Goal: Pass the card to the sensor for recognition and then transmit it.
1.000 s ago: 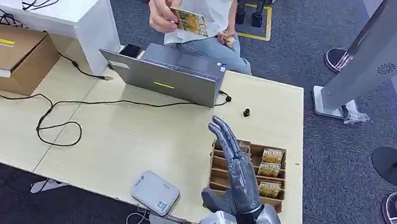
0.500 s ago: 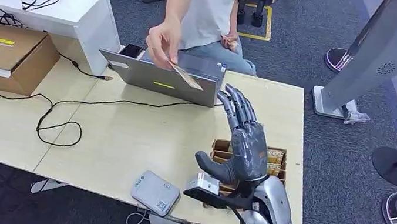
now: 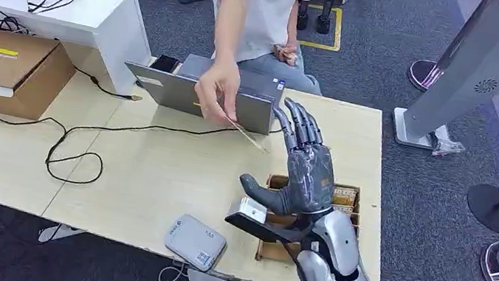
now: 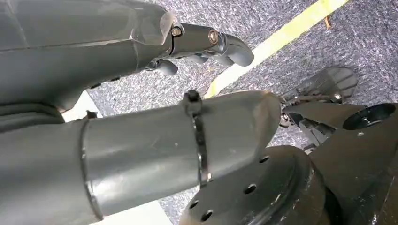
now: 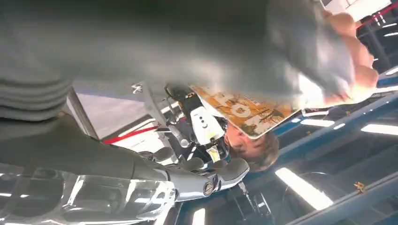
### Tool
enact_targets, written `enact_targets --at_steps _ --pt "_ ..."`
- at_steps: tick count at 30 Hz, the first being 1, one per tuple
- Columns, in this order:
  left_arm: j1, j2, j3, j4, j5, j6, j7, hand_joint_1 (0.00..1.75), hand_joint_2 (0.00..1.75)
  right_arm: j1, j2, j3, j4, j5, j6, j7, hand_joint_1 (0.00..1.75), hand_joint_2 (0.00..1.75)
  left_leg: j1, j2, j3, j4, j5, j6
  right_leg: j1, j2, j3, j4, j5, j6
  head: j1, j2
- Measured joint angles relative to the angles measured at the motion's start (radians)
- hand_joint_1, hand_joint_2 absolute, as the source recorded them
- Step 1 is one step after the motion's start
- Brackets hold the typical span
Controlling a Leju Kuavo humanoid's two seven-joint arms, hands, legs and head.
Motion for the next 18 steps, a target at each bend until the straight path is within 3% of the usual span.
enact_targets --at_steps 18 --pt "-0.006 0.001 -0.007 0.011 0.009 0.002 0.016 0.0 0.0 -0.014 0.026 0.0 0.061 0.023 -0.006 0.014 0.0 1.75 0.0 0.0 0.0 0.0 0.0 0.0 0.0 0.0 0.0 0.0 0.0 0.0 0.0 0.0"
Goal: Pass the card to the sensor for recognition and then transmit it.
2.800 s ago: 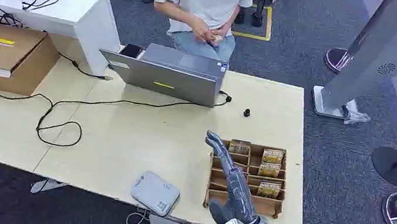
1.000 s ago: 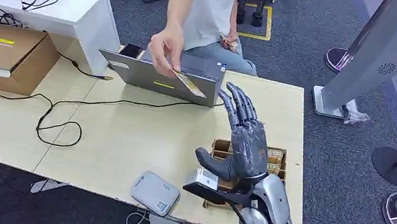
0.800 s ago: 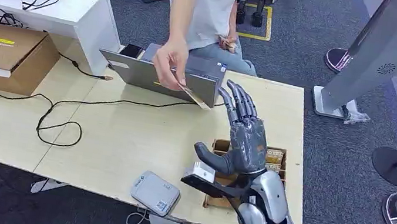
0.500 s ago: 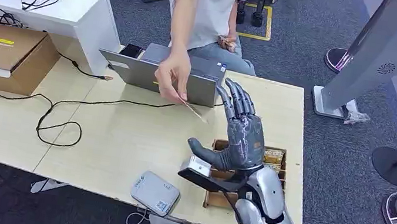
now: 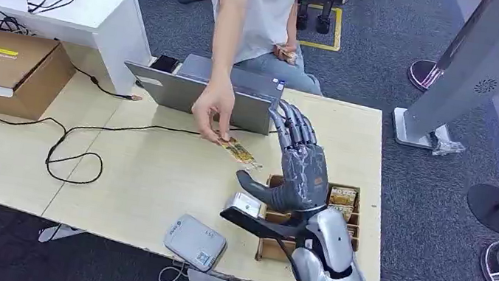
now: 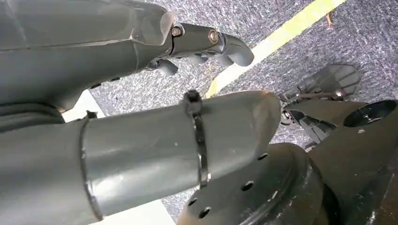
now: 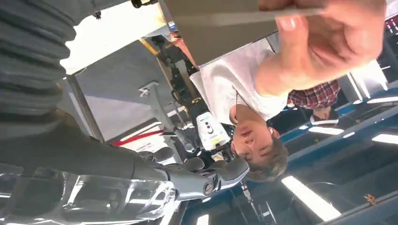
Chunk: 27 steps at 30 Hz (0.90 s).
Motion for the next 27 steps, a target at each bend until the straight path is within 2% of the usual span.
enact_targets --at_steps 13,14,15,16,17,27 --pt "0.001 0.0 0.0 0.0 0.023 0.0 0.002 0.0 0.0 -0.016 0.015 0.0 0.021 0.002 0.012 0.0 0.0 1.75 0.0 0.0 0.0 0.0 0.0 0.0 0.0 0.0 0.0 0.0 0.0 0.0 0.0 0.0" --pt "0.001 0.0 0.0 0.0 0.023 0.0 0.002 0.0 0.0 -0.016 0.015 0.0 0.022 0.002 0.012 0.0 0.35 1.75 0.0 0.0 0.0 0.0 0.0 0.0 0.0 0.0 0.0 0.0 0.0 0.0 0.0 0.0" --pt "0.001 0.0 0.0 0.0 0.023 0.0 0.003 0.0 0.0 -0.017 0.015 0.0 0.023 0.002 0.013 0.0 1.55 1.75 0.0 0.0 0.0 0.0 0.0 0.0 0.0 0.0 0.0 0.0 0.0 0.0 0.0 0.0" --pt "0.002 0.0 0.0 0.0 0.024 0.0 0.002 0.0 0.0 -0.018 0.015 0.0 0.024 0.002 0.013 0.0 1.55 1.75 0.0 0.0 0.0 0.0 0.0 0.0 0.0 0.0 0.0 0.0 0.0 0.0 0.0 0.0" --pt "0.002 0.0 0.0 0.0 0.024 0.0 0.002 0.0 0.0 -0.019 0.016 0.0 0.025 0.002 0.013 0.0 1.75 1.75 0.0 0.0 0.0 0.0 0.0 0.0 0.0 0.0 0.0 0.0 0.0 0.0 0.0 0.0" --pt "0.002 0.0 0.0 0.0 0.031 -0.008 0.005 0.0 0.0 -0.026 0.021 0.009 0.04 -0.013 0.019 -0.003 1.75 1.75 0.0 0.0 0.0 0.0 0.0 0.0 0.0 0.0 0.0 0.0 0.0 0.0 0.0 0.0"
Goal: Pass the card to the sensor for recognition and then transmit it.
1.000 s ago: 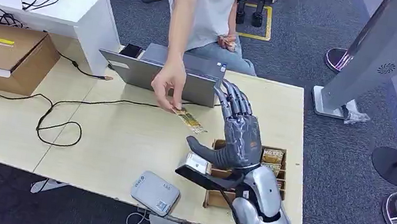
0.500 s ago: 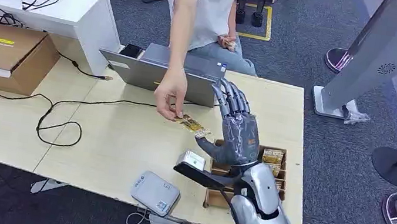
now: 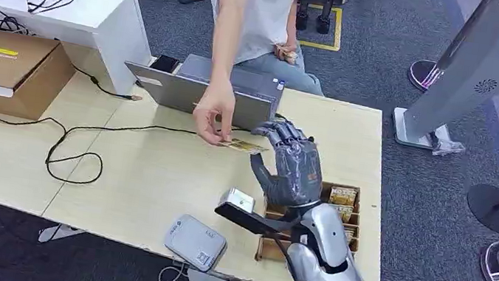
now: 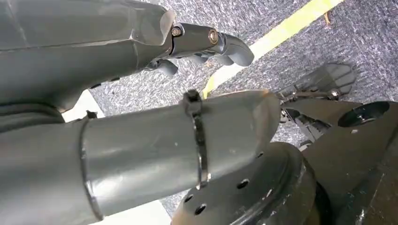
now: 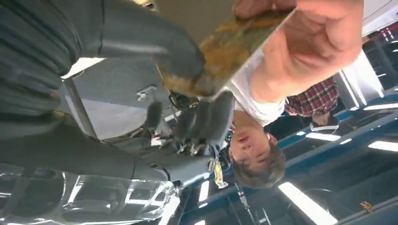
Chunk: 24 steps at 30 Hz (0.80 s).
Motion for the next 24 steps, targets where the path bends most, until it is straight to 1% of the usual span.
enact_targets --at_steps 17,24 --pt "0.003 0.0 0.0 0.0 0.008 -0.003 0.007 0.0 0.0 -0.01 0.0 0.016 0.011 -0.007 0.003 -0.003 1.75 1.75 0.0 0.0 0.0 0.0 0.0 0.0 0.0 0.0 0.0 0.0 0.0 0.0 0.0 0.0" --pt "0.005 0.0 0.0 0.0 0.012 -0.004 0.007 0.0 0.0 -0.01 0.0 0.022 0.011 -0.037 0.015 -0.01 1.75 1.75 0.0 0.0 0.0 0.0 0.0 0.0 0.0 0.0 0.0 0.0 0.0 0.0 0.0 0.0"
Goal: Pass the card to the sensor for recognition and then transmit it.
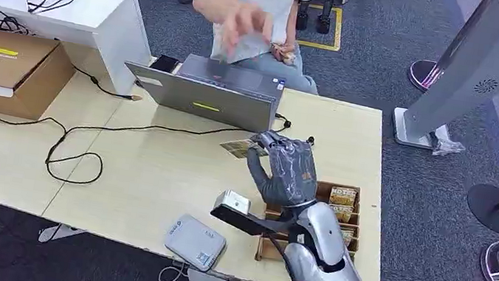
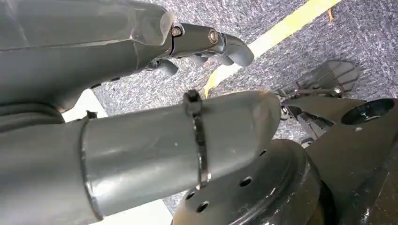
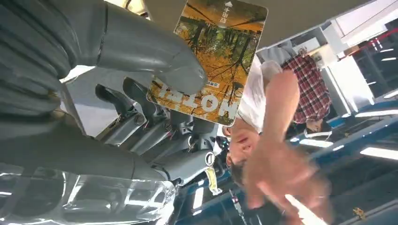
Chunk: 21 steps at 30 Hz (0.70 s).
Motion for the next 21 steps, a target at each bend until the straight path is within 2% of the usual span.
enact_targets --at_steps 5,21 --pt "0.001 0.0 0.0 0.0 0.004 -0.005 0.0 0.0 0.0 0.002 0.0 0.003 -0.004 -0.08 0.063 -0.026 1.75 1.75 0.0 0.0 0.0 0.0 0.0 0.0 0.0 0.0 0.0 0.0 0.0 0.0 0.0 0.0" --pt "0.011 0.0 0.0 0.0 0.014 -0.012 -0.011 0.0 0.0 0.018 0.0 0.051 -0.037 -0.397 0.402 -0.077 1.75 1.75 0.0 0.0 0.0 0.0 0.0 0.0 0.0 0.0 0.0 0.0 0.0 0.0 0.0 0.0"
